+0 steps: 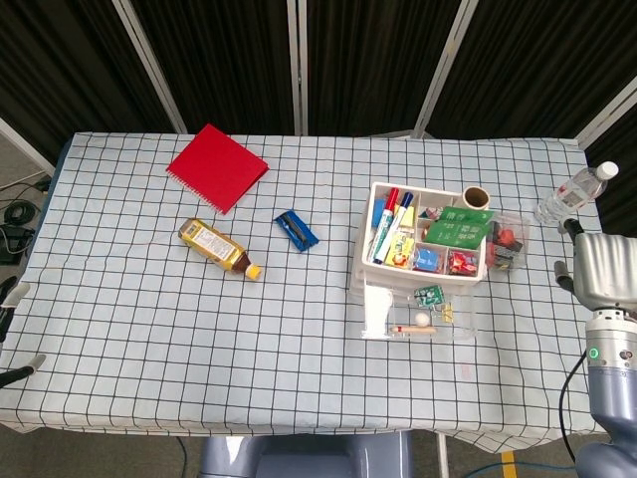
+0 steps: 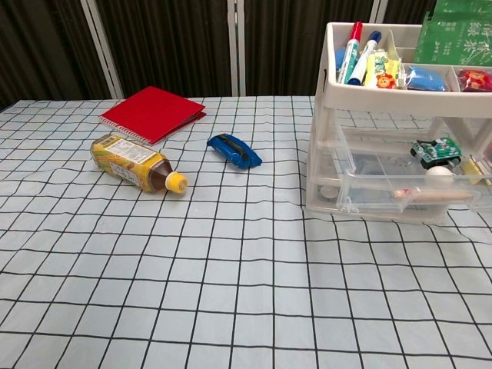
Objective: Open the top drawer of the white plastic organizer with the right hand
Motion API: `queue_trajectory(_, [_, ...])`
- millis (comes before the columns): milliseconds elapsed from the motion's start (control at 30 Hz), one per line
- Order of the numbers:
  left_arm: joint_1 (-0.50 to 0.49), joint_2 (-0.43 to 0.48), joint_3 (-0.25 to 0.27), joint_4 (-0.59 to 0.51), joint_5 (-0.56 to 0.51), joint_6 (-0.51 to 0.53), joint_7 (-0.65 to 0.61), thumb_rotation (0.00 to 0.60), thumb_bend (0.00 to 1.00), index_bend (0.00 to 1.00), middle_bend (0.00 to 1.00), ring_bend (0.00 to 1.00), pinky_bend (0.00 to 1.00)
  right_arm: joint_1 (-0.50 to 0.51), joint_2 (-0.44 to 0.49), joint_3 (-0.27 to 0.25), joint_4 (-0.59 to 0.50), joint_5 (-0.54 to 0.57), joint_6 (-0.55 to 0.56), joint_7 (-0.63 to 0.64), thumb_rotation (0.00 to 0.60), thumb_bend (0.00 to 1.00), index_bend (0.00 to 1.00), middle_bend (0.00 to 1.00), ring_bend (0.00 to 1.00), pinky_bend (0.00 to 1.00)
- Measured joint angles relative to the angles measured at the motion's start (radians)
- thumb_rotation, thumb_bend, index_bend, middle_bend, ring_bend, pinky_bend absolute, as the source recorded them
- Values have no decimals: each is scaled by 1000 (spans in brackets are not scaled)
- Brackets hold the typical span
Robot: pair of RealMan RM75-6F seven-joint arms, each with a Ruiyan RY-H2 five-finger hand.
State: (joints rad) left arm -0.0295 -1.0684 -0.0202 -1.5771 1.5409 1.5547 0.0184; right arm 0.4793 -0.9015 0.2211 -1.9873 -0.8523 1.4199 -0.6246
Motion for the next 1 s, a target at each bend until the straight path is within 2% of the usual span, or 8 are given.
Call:
queue_trajectory(133, [0, 0, 0, 2, 0, 0, -3, 600, 0, 0, 0, 0, 0, -4, -4, 1, 5, -7, 8, 0, 600, 228, 372, 1000, 995, 762])
queue_trajectory(233, [-1, -1, 0, 3, -1, -3, 0, 600, 0, 0, 0, 0, 0, -15, -12, -6, 11, -56, 33, 13, 600, 223, 359, 941, 916, 683])
queue_trajectory(400, [-1, -4, 1, 4, 3, 0, 4, 600, 0, 0, 0, 0, 0, -56, -41, -35, 40, -215, 89, 78, 600, 211, 317, 646, 650, 502])
queue_trajectory(500, [0, -5, 2, 6, 4, 1, 3, 600, 0, 0, 0, 0, 0, -93, -63, -62, 74, -315, 120, 156, 600, 203, 266, 426, 418, 357])
queue_trajectory(600, [0, -6, 4, 11, 5, -2, -4, 600, 0, 0, 0, 0, 0, -133, -89, -93, 134, -400, 146, 253, 600, 186, 155, 202, 171, 209])
queue_trajectory(667, [0, -7, 6, 16, 7, -4, -9, 600, 0, 0, 0, 0, 0, -160, -110, -115, 195, -447, 161, 321, 600, 169, 91, 81, 50, 118])
queue_trajectory(767, [0, -7, 7, 20, 10, -2, -14, 600, 0, 0, 0, 0, 0, -201, -142, -144, 286, -489, 171, 413, 600, 144, 20, 0, 0, 13])
queue_trajectory(1000, [1, -10, 8, 27, 10, -3, -18, 600, 0, 0, 0, 0, 0, -273, -212, -182, 441, -522, 174, 540, 600, 134, 0, 0, 0, 0])
